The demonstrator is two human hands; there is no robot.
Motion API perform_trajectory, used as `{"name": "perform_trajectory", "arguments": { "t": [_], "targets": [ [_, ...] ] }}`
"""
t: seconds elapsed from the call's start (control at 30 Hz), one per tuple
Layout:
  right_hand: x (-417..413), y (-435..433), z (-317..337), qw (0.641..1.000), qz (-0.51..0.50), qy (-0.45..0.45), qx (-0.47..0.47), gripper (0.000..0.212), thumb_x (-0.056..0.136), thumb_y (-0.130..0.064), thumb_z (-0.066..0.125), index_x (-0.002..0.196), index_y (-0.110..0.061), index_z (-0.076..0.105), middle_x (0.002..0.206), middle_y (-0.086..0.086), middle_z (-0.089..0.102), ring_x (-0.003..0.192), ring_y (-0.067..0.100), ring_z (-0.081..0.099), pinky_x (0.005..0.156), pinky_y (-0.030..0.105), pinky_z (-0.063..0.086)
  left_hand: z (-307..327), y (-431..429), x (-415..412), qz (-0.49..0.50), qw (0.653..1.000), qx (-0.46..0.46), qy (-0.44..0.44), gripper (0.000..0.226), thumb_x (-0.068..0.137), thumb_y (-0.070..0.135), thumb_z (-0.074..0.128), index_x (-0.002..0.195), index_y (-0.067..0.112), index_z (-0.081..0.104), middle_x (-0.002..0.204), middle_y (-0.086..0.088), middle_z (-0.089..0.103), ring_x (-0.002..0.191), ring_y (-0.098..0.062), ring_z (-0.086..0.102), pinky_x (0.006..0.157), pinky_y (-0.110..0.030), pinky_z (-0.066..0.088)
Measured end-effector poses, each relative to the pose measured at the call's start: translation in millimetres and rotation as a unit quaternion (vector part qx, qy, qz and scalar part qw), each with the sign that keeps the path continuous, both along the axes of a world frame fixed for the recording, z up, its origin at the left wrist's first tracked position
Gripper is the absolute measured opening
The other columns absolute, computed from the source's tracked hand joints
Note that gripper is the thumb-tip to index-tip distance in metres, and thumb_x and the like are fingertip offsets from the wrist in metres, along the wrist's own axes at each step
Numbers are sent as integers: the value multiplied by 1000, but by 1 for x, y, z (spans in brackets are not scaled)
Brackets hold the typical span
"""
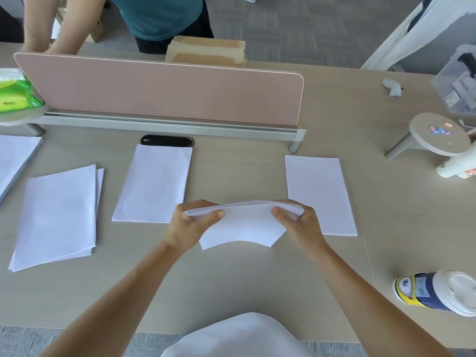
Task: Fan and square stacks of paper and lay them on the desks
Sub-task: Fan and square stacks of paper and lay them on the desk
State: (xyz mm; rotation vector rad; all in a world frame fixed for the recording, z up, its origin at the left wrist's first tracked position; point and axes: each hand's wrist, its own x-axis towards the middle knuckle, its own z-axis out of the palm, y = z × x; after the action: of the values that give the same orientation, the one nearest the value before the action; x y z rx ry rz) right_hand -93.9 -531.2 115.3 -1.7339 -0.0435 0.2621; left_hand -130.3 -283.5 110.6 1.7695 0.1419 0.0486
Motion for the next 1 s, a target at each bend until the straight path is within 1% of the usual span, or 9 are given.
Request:
{"name": "perform_trajectory", "arguments": {
  "t": [0.1, 0.23, 0.37, 0.5, 0.63, 0.67, 0.77, 0.87, 1.0],
  "targets": [
    [1, -1, 0, 999, 22, 33, 0, 18, 78, -24, 82, 94, -32, 77, 97, -12, 77, 92, 5, 71, 76, 14, 50, -3, 1, -2, -8, 1000, -4, 4, 18, 65, 49, 73, 57, 34, 68, 52, 16, 53, 52, -4, 44, 52, -13, 33],
    [3, 5, 3, 999, 13, 45, 10, 9, 72, -32, 81, 75, -24, 78, 77, -5, 74, 73, 12, 67, 68, 21, 49, -5, 3, 0, -3, 1000, 19, -20, 24, 66, 50, 74, 60, 28, 67, 55, 13, 57, 52, -5, 47, 52, -14, 34],
    [1, 8, 3, 1000, -9, 28, 9, 50, 65, -51, 78, 80, -4, 73, 71, 19, 61, 70, 18, 54, 65, 31, 39, -5, 6, 2, -28, 991, 82, -104, 29, 79, 52, 71, 68, 25, 70, 64, 18, 63, 57, -2, 55, 53, -14, 37],
    [0, 8, 20, 999, -33, 11, -3, 21, 69, -42, 86, 67, -23, 77, 60, 1, 68, 57, 17, 60, 58, 24, 44, 13, 8, 8, -31, 971, 131, -197, 48, 92, 44, 63, 63, 7, 70, 60, 24, 56, 51, 0, 51, 49, -15, 35],
    [3, 5, 54, 997, -27, -69, 27, 19, 62, -47, 84, 71, -31, 79, 72, 0, 74, 67, 16, 67, 67, 25, 51, 50, 11, 22, -16, 969, 130, -211, 48, 86, 24, 72, 48, 19, 44, 45, 14, 37, 43, -6, 34, 45, -13, 23],
    [4, 4, 63, 996, -17, -75, 40, 6, 67, -38, 83, 69, -35, 79, 71, -10, 74, 68, 6, 68, 66, 20, 52, 60, 11, 25, -13, 973, 117, -201, 52, 84, 26, 72, 48, 9, 39, 46, 10, 33, 44, -8, 30, 45, -16, 21],
    [9, -4, 77, 993, -22, -96, 60, 34, 88, -9, 68, 78, -40, 79, 80, -19, 75, 76, -2, 70, 66, 13, 51, 88, 14, 35, -6, 988, 15, -153, 67, 74, 46, 73, 55, -12, 45, 57, -2, 35, 53, -14, 32, 49, -27, 25],
    [3, -1, 87, 988, -67, -131, 50, 17, 93, -30, 63, 82, -32, 76, 84, -14, 74, 78, 4, 68, 68, 20, 51, 115, 14, 45, -31, 987, -83, -133, 71, 70, 53, 73, 68, -16, 56, 68, -8, 43, 63, -19, 40, 55, -31, 33],
    [-13, 3, 101, 962, -167, -217, 1, 56, 86, -59, 63, 70, -6, 53, 69, -1, 46, 66, 13, 43, 59, 28, 36, 135, 2, 61, -61, 980, -179, -70, 33, 81, 36, 79, 76, 5, 72, 81, -3, 71, 75, -22, 67, 71, -39, 54]
  ]
}}
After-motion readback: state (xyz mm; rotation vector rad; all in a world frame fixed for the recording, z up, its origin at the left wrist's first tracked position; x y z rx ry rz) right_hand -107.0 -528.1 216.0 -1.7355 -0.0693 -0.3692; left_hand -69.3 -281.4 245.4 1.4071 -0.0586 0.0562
